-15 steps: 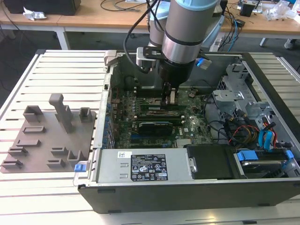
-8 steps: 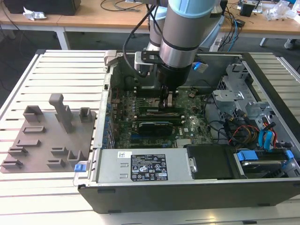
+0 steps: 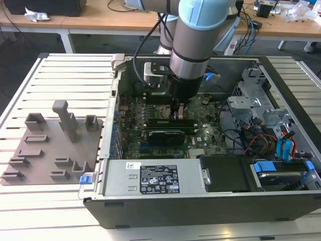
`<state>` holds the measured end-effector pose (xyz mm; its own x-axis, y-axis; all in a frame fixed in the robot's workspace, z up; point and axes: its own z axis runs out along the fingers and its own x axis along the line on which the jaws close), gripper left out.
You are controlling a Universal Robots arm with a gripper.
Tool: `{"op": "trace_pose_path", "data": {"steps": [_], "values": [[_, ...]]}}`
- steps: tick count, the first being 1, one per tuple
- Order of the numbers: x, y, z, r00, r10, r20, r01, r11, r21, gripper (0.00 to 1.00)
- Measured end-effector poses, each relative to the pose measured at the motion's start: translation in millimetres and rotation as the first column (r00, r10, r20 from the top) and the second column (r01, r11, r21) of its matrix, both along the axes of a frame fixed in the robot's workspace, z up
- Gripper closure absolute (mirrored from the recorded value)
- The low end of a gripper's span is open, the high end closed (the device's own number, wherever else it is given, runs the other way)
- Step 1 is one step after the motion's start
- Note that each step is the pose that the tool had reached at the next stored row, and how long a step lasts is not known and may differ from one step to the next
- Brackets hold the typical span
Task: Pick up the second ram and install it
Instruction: 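Insert the second ram into the second slot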
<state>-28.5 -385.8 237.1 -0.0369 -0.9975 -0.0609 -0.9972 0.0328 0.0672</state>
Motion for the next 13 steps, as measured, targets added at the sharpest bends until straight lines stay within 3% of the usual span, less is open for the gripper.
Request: {"op": "trace_pose_path", "data": {"steps": [13], "values": [[-1.1,1.8,-5.7,1.0000,0.002,0.0001,-0.002,1.0000,-0.0010,0.87]]}}
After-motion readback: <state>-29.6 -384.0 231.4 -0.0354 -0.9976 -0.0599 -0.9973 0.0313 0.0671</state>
